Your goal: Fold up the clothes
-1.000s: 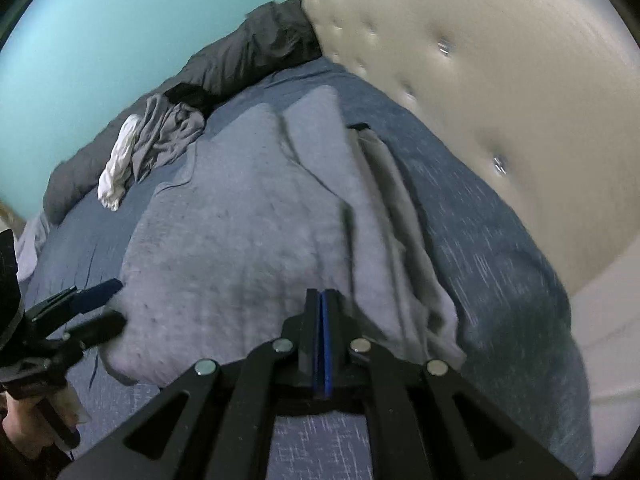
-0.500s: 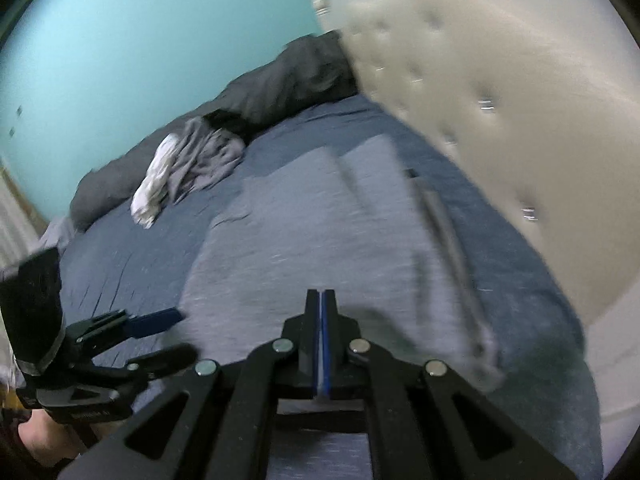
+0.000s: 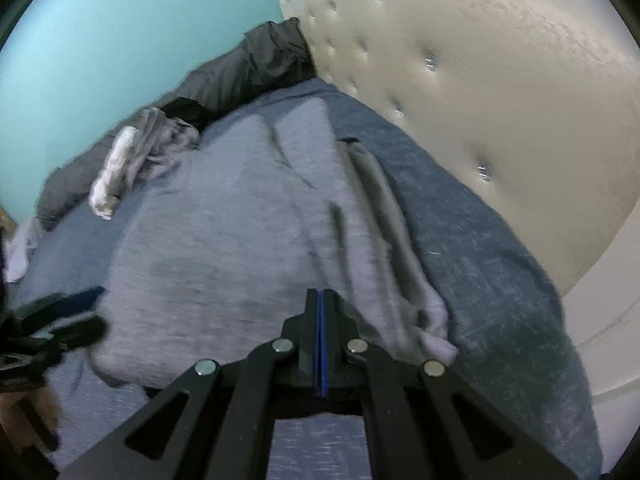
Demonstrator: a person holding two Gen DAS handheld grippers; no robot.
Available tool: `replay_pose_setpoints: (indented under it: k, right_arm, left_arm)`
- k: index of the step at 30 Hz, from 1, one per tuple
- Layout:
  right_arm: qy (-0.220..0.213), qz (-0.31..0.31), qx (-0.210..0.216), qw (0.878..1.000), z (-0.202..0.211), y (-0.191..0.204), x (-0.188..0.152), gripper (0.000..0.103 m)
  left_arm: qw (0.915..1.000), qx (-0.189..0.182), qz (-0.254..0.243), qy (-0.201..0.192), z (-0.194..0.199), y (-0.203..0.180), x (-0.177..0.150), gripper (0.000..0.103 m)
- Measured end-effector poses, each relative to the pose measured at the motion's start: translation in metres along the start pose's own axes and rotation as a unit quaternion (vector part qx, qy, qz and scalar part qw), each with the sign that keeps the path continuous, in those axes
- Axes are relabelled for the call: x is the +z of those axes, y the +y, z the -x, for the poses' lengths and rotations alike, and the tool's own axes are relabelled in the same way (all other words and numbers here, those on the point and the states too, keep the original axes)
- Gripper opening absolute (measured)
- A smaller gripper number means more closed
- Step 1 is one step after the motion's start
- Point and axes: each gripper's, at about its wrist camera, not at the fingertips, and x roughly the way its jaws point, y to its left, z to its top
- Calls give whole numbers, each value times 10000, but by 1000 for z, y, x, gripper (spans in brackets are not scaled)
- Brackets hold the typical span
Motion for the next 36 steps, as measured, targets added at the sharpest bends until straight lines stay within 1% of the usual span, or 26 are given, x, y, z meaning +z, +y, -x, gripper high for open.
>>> replay_pose_setpoints:
  k: [2, 7, 12, 16, 20, 24, 27, 31, 36]
  right_arm:
    - [11, -92, -33, 10000, -1, -6, -1, 0]
    - [-30, -246, -291, 9993, 5, -16, 1, 0]
    - [-127, -347, -291, 9989, 26, -20, 3, 0]
    - [-231, -337, -265, 9988, 49, -12, 4, 0]
    - [-382, -343, -303, 9982, 76, 5, 7, 0]
    - [-592, -430, -317, 9968, 106, 22, 8, 0]
    - [-727, -384, -389, 9959, 132, 38, 5, 1]
    - [-857, -483, -377, 9944, 162, 52, -1, 1]
    - [-984, -430, -427, 9933, 197, 73, -8, 1]
  left_arm:
    - [10000, 12, -21, 7, 1, -1, 0, 56]
    - [10000, 77, 26, 27, 7, -1, 1, 56]
    - [9999, 101, 39, -62, 28, -9, 6, 56]
    - [9998, 116, 40, -144, 47, -16, 10, 56]
    - [9996, 131, 38, -231, 67, -24, 13, 56]
    - [9992, 133, -12, -372, 96, -35, 13, 56]
    - [9988, 135, -50, -477, 118, -43, 13, 56]
    - [9979, 138, -100, -617, 147, -54, 13, 56]
    - [9966, 141, -158, -796, 184, -68, 12, 60]
